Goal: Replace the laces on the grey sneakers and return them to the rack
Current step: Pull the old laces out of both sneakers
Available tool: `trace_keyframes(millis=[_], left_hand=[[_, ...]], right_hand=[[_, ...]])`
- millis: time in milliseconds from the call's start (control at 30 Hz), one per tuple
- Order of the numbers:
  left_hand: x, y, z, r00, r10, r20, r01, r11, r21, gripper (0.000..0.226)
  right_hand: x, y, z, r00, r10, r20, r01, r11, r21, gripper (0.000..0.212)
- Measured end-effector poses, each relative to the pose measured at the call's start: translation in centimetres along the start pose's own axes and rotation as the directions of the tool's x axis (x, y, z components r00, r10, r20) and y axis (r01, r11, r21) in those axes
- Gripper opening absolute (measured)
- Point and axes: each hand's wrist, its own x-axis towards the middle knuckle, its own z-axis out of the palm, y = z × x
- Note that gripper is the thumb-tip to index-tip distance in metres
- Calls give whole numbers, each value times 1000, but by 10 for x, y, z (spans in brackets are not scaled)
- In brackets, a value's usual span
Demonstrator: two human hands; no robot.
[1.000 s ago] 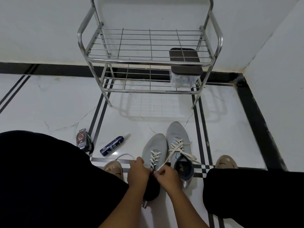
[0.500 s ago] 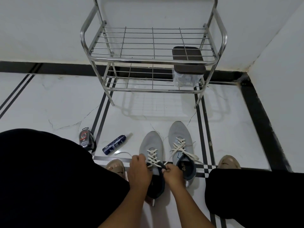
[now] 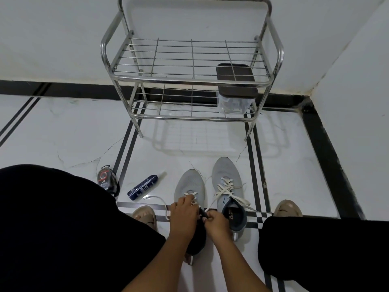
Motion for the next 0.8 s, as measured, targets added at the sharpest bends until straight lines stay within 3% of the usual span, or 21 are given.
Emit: trace_keyframes(millis=[67,100,133,167,200,233,267,300,333,367,400,433,467,500,567,633,733,800], left_hand=[[1,-3,4,999,-27,16,27,999,-17,25],[3,-6,7,997,-76,10,76,991,-108,22],[5,-6,3,983,-186,-9,174,937,-303,16],[8,-9,-6,925,-379,34,323,735,-596,11],[11,-12,-17,813,-563,149,423,395,-816,15],[12,-17,-25,678,-667,309,467,67,-882,22],[9,-24,-28,585,-673,451,437,-207,-875,27],[8,-29,-28,539,-642,545,426,-350,-834,29],[9,-31,-30,545,-625,558,502,-290,-815,30],[11,-29,-28,618,-618,486,616,-4,-788,29],[12,-28,-25,748,-549,373,619,375,-690,27],[15,-27,-18,836,-449,315,547,635,-546,26],[15,-23,-16,894,-352,278,441,801,-405,25],[14,-19,-16,927,-280,250,348,890,-295,23],[15,-12,-15,958,-222,184,253,952,-171,24],[12,-10,-10,974,-185,135,197,977,-85,23],[9,-8,-9,980,-182,81,190,976,-105,15],[6,-5,-10,992,-118,40,121,989,-84,14]], right_hand=[[0,0,1,1000,-5,-1,5,1000,7,9],[0,1,1,1000,-1,-4,1,1000,15,9],[0,3,1,1000,7,-8,-7,1000,29,9],[0,3,0,1000,22,-14,-21,998,52,10],[0,4,0,999,35,-23,-33,996,79,11],[1,4,-1,999,45,-30,-41,993,106,11],[2,4,-2,999,40,-25,-37,991,129,11],[2,4,-2,1000,29,-6,-28,990,135,12],[2,4,0,1000,21,15,-23,991,129,13],[2,4,1,999,19,30,-22,992,126,13],[3,4,3,999,19,38,-24,992,125,14],[4,5,4,999,23,38,-27,992,120,17],[4,6,4,999,25,34,-29,993,116,19],[4,6,3,999,27,32,-30,993,111,23],[3,5,2,999,20,31,-23,993,112,28],[4,5,1,999,6,31,-10,991,131,27],[5,6,1,999,-10,37,3,987,160,11],[6,7,2,999,-6,45,-2,984,177,12]])
